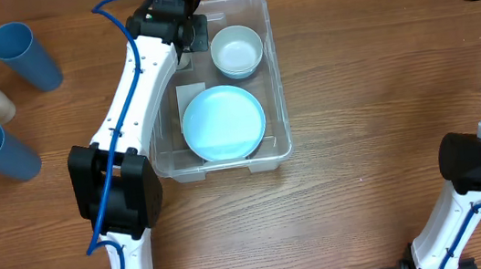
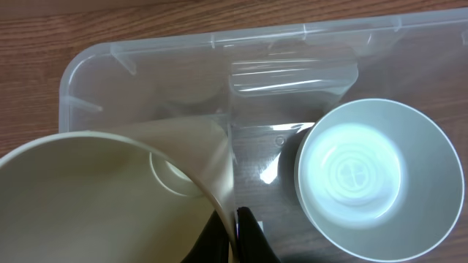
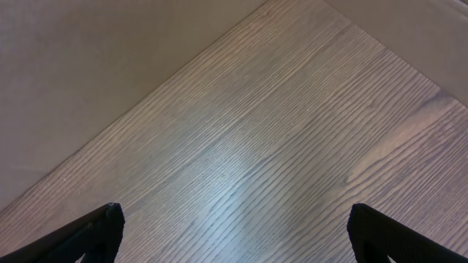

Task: Pack container
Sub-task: 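Lower the cream cup into the bin's back-left corner with the left gripper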

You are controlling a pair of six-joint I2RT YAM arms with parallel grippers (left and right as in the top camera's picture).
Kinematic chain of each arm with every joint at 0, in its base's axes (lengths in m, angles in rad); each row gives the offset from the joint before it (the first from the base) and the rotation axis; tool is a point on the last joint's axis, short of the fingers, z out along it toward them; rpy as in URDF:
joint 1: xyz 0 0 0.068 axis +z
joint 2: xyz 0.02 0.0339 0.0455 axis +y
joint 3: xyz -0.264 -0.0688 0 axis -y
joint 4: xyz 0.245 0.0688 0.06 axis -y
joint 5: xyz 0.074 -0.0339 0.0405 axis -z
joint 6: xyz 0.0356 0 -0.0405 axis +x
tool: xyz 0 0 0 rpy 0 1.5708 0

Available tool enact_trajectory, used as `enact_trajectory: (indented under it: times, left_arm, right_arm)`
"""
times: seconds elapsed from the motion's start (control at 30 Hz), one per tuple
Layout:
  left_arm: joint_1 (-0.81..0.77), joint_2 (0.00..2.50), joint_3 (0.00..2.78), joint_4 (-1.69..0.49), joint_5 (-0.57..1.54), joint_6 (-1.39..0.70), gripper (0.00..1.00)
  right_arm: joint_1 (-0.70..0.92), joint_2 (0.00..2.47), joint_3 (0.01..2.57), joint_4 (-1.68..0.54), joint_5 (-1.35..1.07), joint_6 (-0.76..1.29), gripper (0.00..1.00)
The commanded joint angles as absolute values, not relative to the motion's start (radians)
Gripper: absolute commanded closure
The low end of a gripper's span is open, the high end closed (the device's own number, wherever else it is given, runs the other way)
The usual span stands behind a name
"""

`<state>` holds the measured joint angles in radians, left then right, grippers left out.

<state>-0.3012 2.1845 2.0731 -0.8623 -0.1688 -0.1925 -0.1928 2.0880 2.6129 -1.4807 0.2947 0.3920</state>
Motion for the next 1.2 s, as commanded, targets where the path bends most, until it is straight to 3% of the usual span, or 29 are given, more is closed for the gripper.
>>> enact_trajectory:
  times: [0.0,0.07,0.13,0.33,0.47,0.5,0.57,0.83,1.17]
  left_arm:
    - [-0.263,2.195,2.081,-0.854,-0.198,-0.225,0.92]
    - [-0.258,2.195,2.081,-0.835,-0.199,-0.224,0.73]
    - [-0.254,2.195,2.081,-0.797,-0.208,-0.224,0.63]
    - [-0.253,2.195,2.081,-0.692,-0.222,-0.213,0.59]
    - [-0.253,2.195,2.081,-0.691,-0.221,-0.213,0.64]
    - [-0.253,2.195,2.081,-0.706,-0.22,-0.213,0.84]
    - [-0.254,2.195,2.081,-0.715,-0.22,-0.213,0.95]
    - [-0.256,2.195,2.081,-0.74,-0.217,-0.2,0.96]
    - [-0.256,2.195,2.081,-0.779,-0.222,-0.012,0.96]
  right_arm:
    - [-0.192,2.087,2.617,-1.476,0.306,0.393,0.0]
    - [-0.192,2.087,2.617,-1.476,0.306,0.392,0.0]
    - [-0.192,2.087,2.617,-1.476,0.306,0.393,0.0]
    - [-0.192,2.087,2.617,-1.476,0.306,0.393,0.0]
    - [-0.192,2.087,2.617,-1.476,0.306,0.393,0.0]
    - [-0.192,2.087,2.617,-1.476,0.306,0.392,0.0]
    - [-0.192,2.087,2.617,-1.476,0.306,0.393,0.0]
    - [-0.192,2.087,2.617,-1.476,0.306,0.392,0.0]
    - [-0.192,2.087,2.617,-1.476,0.306,0.392,0.0]
